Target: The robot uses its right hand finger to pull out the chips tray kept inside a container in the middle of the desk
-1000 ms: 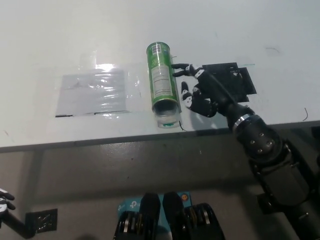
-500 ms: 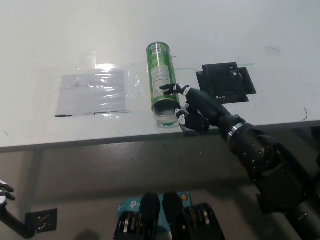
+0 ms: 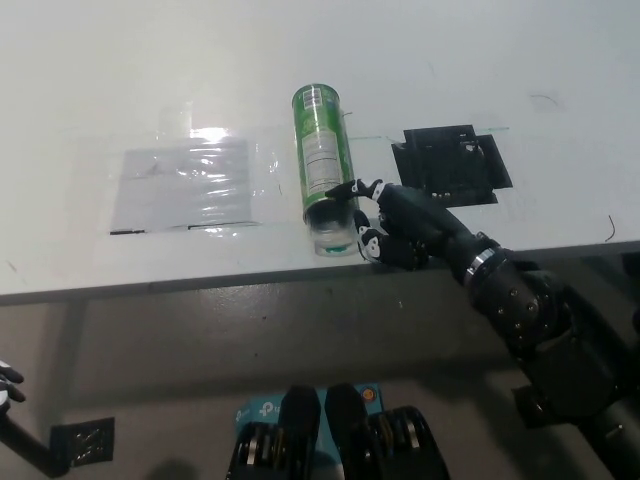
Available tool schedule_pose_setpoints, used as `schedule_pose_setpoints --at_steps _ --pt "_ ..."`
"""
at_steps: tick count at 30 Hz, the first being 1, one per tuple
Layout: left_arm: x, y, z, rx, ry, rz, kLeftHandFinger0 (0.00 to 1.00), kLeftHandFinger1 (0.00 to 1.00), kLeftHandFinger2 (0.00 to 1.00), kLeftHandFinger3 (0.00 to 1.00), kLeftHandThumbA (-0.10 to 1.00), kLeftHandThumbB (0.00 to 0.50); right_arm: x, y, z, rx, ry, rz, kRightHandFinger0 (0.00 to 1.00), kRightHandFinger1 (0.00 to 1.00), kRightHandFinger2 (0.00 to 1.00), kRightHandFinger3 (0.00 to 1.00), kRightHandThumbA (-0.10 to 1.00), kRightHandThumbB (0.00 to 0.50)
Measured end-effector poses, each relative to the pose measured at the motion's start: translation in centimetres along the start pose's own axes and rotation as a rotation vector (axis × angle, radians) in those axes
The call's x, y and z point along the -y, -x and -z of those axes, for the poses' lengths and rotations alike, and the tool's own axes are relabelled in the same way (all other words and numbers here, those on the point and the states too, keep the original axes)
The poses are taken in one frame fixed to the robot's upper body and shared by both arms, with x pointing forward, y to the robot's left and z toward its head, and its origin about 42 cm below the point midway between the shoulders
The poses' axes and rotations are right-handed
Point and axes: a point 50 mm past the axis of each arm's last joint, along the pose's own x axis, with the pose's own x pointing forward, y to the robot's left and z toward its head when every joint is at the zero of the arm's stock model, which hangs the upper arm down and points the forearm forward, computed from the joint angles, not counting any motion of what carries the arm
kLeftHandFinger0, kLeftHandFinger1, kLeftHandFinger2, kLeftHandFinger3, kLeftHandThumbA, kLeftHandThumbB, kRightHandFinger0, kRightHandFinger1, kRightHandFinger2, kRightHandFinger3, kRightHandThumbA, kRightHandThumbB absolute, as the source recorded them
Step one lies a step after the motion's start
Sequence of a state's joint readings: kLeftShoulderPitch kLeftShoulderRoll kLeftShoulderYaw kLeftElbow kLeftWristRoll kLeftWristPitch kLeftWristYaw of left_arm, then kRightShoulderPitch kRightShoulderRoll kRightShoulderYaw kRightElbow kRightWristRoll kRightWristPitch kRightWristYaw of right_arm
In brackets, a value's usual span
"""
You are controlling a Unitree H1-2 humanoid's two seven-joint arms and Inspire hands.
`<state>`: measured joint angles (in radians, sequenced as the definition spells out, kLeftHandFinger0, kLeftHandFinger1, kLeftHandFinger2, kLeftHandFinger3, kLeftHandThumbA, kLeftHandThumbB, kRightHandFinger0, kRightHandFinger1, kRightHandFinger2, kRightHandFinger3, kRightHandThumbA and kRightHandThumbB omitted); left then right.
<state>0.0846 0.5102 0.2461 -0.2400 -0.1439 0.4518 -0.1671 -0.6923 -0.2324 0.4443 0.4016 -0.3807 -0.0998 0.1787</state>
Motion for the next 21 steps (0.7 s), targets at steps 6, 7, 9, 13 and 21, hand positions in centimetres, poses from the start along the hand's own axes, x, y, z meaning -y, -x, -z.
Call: schedule_pose_setpoints --at_steps 6,7,9,13,21 --pt "-0.1 -0.3 -0.4 0.008 -0.001 -0.001 0.18 0.23 0.32 0.66 -0.10 0.000 -0.4 -0.1 -0.3 0.026 0.021 -0.013 0.00 0.00 0.82 0.83 -0.10 0.174" --pt "-0.1 -0.3 -0.4 0.010 -0.001 -0.001 0.18 0.23 0.32 0.66 -0.10 0.000 -0.5 -0.1 -0.5 0.033 0.021 -0.014 0.00 0.00 0.82 0.83 -0.10 0.178" --pt "-0.1 -0.4 -0.5 0.012 -0.001 -0.001 0.19 0.22 0.32 0.64 -0.10 0.000 -0.6 -0.2 -0.7 0.046 0.023 -0.016 0.00 0.00 0.81 0.82 -0.10 0.180" --pt "-0.1 -0.4 -0.6 0.013 0.000 -0.001 0.20 0.25 0.35 0.66 -0.10 0.000 -0.6 -0.2 -1.3 0.066 0.026 -0.016 0.00 0.00 0.79 0.82 -0.10 0.172" --pt "-0.1 -0.5 -0.7 0.016 0.000 -0.001 0.17 0.22 0.33 0.70 -0.10 0.000 -1.7 0.8 -0.4 0.045 0.020 -0.034 0.00 0.00 0.76 0.79 -0.10 0.180"
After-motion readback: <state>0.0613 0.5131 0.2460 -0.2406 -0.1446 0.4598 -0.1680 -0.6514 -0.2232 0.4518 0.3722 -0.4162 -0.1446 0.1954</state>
